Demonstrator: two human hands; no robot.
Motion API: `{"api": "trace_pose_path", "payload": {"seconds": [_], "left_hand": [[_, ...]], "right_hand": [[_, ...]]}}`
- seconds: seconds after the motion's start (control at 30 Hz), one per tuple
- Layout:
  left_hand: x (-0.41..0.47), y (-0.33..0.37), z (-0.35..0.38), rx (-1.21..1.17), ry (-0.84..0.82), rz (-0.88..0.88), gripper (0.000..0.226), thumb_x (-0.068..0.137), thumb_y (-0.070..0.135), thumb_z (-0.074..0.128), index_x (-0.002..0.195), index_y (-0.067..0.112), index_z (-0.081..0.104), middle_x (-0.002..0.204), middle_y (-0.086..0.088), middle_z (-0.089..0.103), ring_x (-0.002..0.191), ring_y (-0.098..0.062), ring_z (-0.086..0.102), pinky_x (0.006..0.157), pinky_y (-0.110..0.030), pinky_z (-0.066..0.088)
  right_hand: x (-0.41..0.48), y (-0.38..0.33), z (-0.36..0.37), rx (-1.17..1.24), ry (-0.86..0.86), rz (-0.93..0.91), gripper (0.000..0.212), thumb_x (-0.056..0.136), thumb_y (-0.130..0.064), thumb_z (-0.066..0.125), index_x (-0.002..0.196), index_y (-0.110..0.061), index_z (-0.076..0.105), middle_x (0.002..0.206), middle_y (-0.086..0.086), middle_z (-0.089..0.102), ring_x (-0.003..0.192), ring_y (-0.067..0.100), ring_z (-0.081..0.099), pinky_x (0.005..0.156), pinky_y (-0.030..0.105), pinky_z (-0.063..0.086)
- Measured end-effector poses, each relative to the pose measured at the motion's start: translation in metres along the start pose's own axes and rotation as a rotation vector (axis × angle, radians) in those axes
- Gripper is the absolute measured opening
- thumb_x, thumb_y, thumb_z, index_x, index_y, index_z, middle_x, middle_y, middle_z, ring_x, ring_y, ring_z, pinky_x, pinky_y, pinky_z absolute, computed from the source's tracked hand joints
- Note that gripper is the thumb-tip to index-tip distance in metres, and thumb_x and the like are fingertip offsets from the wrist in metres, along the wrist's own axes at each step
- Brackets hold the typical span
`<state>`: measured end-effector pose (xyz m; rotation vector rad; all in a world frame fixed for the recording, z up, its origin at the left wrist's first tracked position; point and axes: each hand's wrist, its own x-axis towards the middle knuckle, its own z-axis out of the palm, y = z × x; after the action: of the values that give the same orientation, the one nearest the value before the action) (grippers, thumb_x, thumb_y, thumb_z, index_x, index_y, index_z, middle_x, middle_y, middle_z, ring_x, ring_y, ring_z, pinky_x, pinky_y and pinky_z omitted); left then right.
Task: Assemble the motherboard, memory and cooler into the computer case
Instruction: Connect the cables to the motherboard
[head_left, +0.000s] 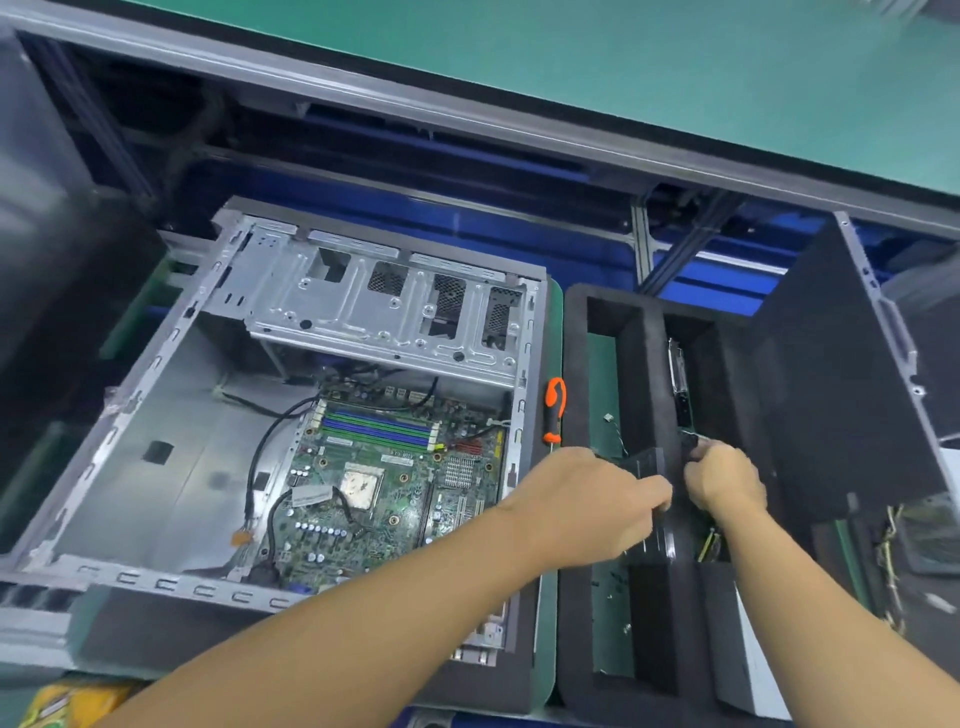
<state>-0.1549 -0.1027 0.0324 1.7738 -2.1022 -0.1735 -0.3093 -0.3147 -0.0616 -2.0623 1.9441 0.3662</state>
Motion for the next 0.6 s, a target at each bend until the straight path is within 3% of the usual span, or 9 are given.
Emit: {"api": "trace_pose_path", "payload": {"seconds": [0.1, 0.17, 0.27, 0.37, 0.43, 0.53, 0.6], "left_hand": [[-0.02, -0.018, -0.015, -0.201, 0.332, -0.14, 0.021, 0.085, 0.022, 0.047, 0.091, 0.022, 0.067, 0.054, 0.003, 0.058, 0.05, -0.022, 0.057, 0.049, -0.026, 0.042], [-0.036, -0.043, -0.024, -0.24, 0.352, -0.309, 0.022, 0.084, 0.027, 0.041, 0.087, 0.023, 0.062, 0.051, 0.006, 0.054, 0.047, -0.019, 0.055, 0.048, -0.026, 0.043], [-0.055, -0.095, -0.023, -0.181, 0.035, -0.586, 0.021, 0.092, 0.028, 0.04, 0.09, 0.026, 0.061, 0.064, 0.011, 0.061, 0.056, -0.009, 0.057, 0.058, -0.029, 0.05], [-0.071, -0.139, -0.011, -0.142, -0.243, -0.72, 0.023, 0.096, 0.026, 0.052, 0.116, 0.024, 0.064, 0.099, 0.005, 0.068, 0.082, -0.012, 0.064, 0.076, -0.034, 0.055], [-0.075, -0.152, -0.003, -0.083, -0.352, -0.653, 0.03, 0.093, 0.033, 0.062, 0.122, 0.026, 0.064, 0.113, 0.0, 0.065, 0.096, -0.019, 0.063, 0.083, -0.034, 0.053], [-0.071, -0.154, 0.006, 0.096, -0.383, -0.518, 0.033, 0.087, 0.05, 0.066, 0.115, 0.032, 0.069, 0.111, 0.002, 0.065, 0.097, -0.021, 0.063, 0.083, -0.034, 0.05], [-0.067, -0.151, 0.012, 0.202, -0.39, -0.47, 0.029, 0.09, 0.048, 0.064, 0.113, 0.032, 0.07, 0.112, 0.002, 0.065, 0.097, -0.021, 0.063, 0.086, -0.035, 0.052]], "right_hand": [[-0.02, -0.016, -0.018, 0.273, 0.226, -0.153, 0.021, 0.099, -0.014, 0.05, 0.107, -0.016, 0.07, 0.11, 0.013, 0.071, 0.102, 0.034, 0.061, 0.08, 0.035, 0.046], [-0.041, -0.041, -0.038, 0.402, 0.234, -0.305, 0.02, 0.1, -0.02, 0.05, 0.096, -0.02, 0.07, 0.091, 0.002, 0.075, 0.089, 0.026, 0.065, 0.07, 0.03, 0.043], [-0.081, -0.089, -0.068, 0.47, 0.091, -0.5, 0.033, 0.101, -0.031, 0.048, 0.08, -0.025, 0.072, 0.065, -0.008, 0.072, 0.066, 0.008, 0.064, 0.07, 0.028, 0.049], [-0.121, -0.126, -0.084, 0.415, -0.093, -0.643, 0.046, 0.104, -0.04, 0.045, 0.073, -0.023, 0.073, 0.061, -0.007, 0.071, 0.049, 0.002, 0.056, 0.062, 0.025, 0.045], [-0.143, -0.141, -0.089, 0.378, -0.159, -0.711, 0.045, 0.104, -0.041, 0.047, 0.073, -0.022, 0.073, 0.061, -0.006, 0.07, 0.045, 0.002, 0.053, 0.058, 0.019, 0.044], [-0.167, -0.152, -0.095, 0.441, -0.206, -0.761, 0.043, 0.104, -0.036, 0.049, 0.073, -0.018, 0.072, 0.058, -0.005, 0.068, 0.042, 0.001, 0.048, 0.049, 0.009, 0.039], [-0.177, -0.155, -0.095, 0.467, -0.19, -0.757, 0.043, 0.105, -0.034, 0.05, 0.073, -0.016, 0.072, 0.057, -0.004, 0.067, 0.042, 0.001, 0.048, 0.048, 0.008, 0.038]]}}
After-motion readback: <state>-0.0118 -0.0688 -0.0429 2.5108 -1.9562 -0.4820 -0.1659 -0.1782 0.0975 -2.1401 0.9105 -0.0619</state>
